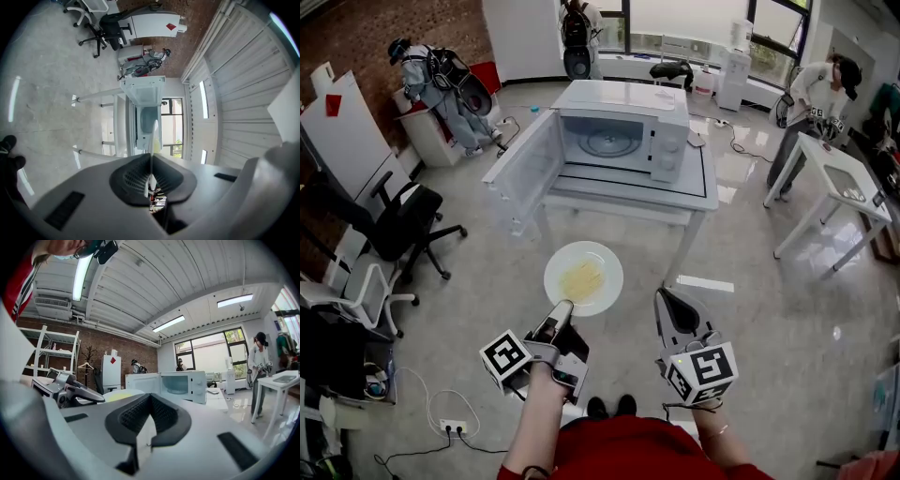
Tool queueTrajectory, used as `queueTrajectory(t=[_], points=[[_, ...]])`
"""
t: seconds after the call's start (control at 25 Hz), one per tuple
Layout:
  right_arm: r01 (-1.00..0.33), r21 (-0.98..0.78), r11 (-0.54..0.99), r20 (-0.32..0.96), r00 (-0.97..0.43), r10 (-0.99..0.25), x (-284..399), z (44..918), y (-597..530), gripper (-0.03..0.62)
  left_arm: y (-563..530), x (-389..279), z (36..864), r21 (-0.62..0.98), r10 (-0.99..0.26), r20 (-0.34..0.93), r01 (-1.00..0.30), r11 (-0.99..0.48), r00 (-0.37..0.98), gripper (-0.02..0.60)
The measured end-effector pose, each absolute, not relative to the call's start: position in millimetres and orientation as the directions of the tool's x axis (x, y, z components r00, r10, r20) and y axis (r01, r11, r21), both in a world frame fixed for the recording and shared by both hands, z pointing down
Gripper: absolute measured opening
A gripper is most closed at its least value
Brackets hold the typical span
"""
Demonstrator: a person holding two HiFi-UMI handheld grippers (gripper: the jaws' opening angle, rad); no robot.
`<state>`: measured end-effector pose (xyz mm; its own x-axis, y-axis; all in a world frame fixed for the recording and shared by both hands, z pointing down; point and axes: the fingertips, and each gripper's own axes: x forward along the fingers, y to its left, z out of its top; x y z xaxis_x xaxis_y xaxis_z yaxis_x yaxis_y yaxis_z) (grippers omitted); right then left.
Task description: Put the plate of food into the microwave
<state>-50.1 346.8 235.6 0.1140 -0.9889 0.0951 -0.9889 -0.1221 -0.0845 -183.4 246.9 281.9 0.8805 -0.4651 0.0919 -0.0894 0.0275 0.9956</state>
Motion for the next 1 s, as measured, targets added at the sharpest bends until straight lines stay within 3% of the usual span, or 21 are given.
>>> queueTrajectory(t=[1.0], points=[[-0.991,-0.118,-0.062,0.059,0.056,-0.997,1.7,236.4,320.5,0.015,190.4,-109.0,273.3,0.995,-0.486,0.076,-0.097,-0.018,0.871,0.021]])
